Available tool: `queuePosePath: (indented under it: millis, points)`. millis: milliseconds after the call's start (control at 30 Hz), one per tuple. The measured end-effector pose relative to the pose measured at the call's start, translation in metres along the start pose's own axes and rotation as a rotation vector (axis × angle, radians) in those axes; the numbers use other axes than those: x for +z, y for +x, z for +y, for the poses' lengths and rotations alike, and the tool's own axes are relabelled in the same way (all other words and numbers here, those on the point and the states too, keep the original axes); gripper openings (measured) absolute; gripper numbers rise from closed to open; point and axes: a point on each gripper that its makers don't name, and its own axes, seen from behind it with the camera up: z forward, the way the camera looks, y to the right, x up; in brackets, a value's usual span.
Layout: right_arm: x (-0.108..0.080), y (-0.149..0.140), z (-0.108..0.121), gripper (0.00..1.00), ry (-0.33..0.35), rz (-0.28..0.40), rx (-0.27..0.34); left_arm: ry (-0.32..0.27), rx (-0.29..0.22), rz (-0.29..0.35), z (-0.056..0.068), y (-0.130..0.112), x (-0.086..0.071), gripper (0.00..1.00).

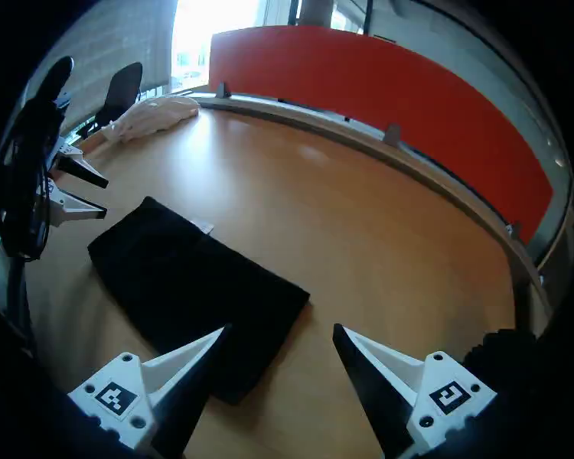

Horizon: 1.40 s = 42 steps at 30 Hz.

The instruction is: Fold towel

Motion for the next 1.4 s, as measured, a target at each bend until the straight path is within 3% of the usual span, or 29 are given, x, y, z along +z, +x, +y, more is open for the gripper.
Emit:
queuePosePath:
  millis: [667, 1400]
  points:
    - [-0.031, -0.029, -0.017, 1.00, 0.003, 0.000, 0.039, 0.011, -0.092, -0.024, 0.020, -0.048, -0.032, 0.96]
    - [-0.023, -0.032, -0.031, 1.00, 0.086, -0.014, -0.036, 0.065, -0.166, -0.018, 0.008, -0.066, -0.054, 0.96]
